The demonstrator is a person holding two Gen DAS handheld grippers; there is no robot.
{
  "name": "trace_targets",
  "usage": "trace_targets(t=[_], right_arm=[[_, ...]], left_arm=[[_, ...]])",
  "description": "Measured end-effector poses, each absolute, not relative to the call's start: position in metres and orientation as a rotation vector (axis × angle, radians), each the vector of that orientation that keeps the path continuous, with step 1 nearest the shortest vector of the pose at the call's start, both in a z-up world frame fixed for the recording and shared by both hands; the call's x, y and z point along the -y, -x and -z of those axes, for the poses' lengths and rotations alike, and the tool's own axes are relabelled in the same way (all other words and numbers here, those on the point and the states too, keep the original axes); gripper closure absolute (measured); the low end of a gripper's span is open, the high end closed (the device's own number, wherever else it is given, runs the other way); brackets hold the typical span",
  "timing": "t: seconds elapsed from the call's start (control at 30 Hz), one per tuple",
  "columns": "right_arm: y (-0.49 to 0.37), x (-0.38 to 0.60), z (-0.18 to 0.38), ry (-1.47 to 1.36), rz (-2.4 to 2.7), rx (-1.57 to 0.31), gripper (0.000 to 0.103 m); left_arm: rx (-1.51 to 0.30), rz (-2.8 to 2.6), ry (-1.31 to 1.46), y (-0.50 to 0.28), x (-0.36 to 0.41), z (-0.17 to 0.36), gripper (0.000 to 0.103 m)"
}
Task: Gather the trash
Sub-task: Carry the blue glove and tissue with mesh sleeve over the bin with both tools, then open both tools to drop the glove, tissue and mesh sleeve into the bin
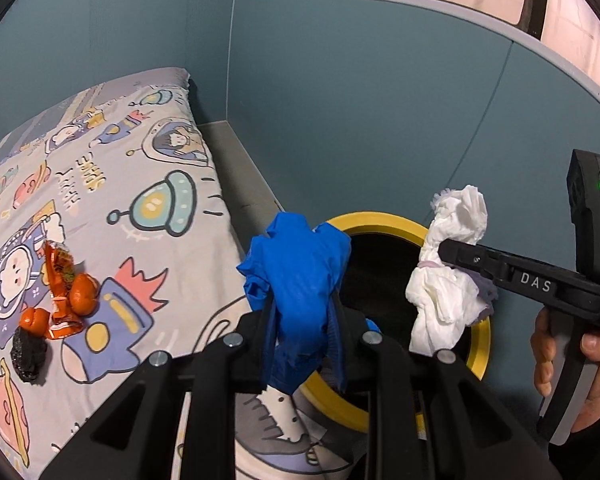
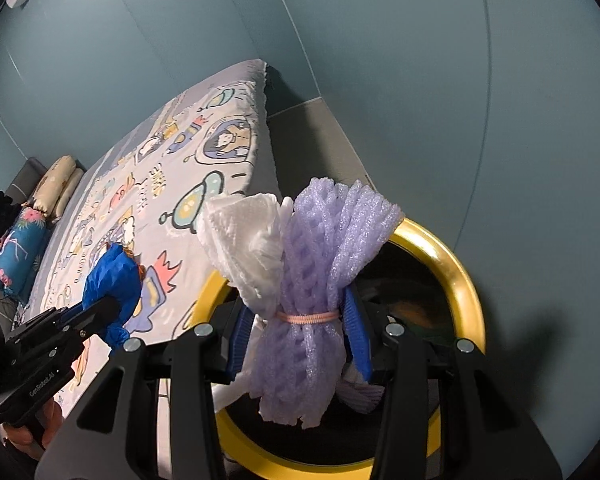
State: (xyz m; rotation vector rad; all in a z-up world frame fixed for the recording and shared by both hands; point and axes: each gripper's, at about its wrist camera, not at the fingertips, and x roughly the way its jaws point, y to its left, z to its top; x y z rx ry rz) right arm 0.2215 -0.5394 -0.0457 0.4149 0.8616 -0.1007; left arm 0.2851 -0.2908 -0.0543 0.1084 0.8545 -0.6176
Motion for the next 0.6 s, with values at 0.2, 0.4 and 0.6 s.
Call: trace_targets(t=[0.2,0.4,0.6], right_arm=[[-0.22,0.547,0.055,-0.394,0.135,-0.869,0.063],[-0.223,0.551,0.068,-0.385,0.162,-0.894,0.062],[-0.224,0.557,0.077,-0.395,0.178,-0.911,0.062]], left_arm=[[-0.88,0.633,-0.107,-0.289,0.307,0.068,0.082],[-0.909,0.652,-0.11,-0.291,0.323,0.084,0.082],[-0.943,0.658,-0.109,-0.295,0.333,0.1,0.082]])
